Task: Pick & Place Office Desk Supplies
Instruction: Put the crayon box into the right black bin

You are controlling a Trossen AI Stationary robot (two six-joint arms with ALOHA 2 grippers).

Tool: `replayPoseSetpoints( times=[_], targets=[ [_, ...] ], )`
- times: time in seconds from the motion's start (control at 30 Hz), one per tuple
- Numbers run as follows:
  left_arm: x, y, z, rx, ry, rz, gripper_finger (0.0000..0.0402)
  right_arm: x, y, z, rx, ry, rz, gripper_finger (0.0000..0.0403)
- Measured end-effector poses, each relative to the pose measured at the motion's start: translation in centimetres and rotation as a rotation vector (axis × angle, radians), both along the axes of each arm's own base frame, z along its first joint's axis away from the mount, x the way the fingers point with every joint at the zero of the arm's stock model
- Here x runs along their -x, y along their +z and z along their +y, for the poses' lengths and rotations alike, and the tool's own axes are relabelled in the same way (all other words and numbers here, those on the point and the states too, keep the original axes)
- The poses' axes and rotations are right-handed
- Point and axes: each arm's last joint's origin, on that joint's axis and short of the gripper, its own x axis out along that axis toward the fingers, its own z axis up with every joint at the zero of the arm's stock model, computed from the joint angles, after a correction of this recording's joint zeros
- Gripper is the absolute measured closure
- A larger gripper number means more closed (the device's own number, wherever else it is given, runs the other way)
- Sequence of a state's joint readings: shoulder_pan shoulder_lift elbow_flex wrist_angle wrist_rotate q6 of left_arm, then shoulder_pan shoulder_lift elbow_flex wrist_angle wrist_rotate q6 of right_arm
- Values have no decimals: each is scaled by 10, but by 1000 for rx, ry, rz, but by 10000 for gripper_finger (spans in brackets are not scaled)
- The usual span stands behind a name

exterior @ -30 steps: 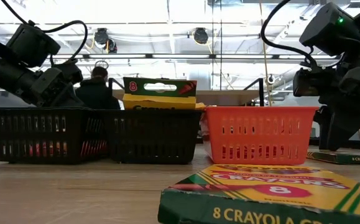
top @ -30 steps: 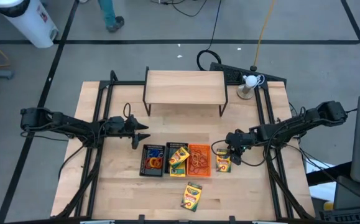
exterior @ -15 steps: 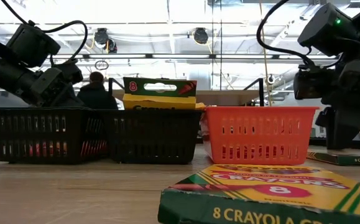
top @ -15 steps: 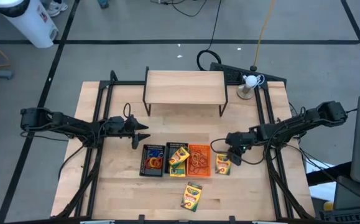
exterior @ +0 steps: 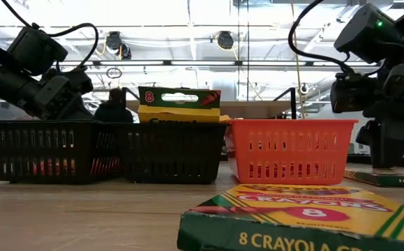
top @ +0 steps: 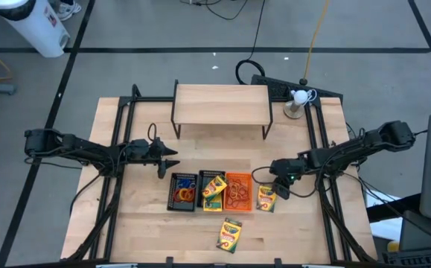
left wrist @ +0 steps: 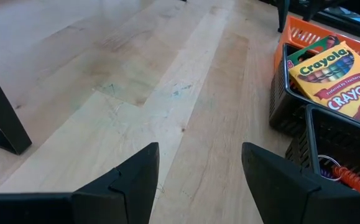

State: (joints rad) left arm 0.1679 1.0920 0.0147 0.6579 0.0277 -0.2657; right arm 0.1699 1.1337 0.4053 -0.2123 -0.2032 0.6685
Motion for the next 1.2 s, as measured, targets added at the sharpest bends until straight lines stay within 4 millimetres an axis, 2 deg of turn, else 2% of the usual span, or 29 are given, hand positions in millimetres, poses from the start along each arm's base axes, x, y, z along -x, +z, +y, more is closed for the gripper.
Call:
replayPoseSetpoints(
  times=[0.23, 0.43, 0.73, 1.2],
  targets=[
    [0, 0, 0, 0, 0, 0, 172, -4, -14, 2, -10, 13, 82, 291],
    [0, 0, 0, 0, 0, 1, 172, -7, -25, 4, -49, -6, 145, 392],
    [0, 0, 0, 1, 0, 5, 172, -7, -14, 4, -67, -33, 76, 402],
    [0, 0, 0, 0, 1, 4, 172, 9, 24, -3, 6, -104, -142, 402]
  ],
)
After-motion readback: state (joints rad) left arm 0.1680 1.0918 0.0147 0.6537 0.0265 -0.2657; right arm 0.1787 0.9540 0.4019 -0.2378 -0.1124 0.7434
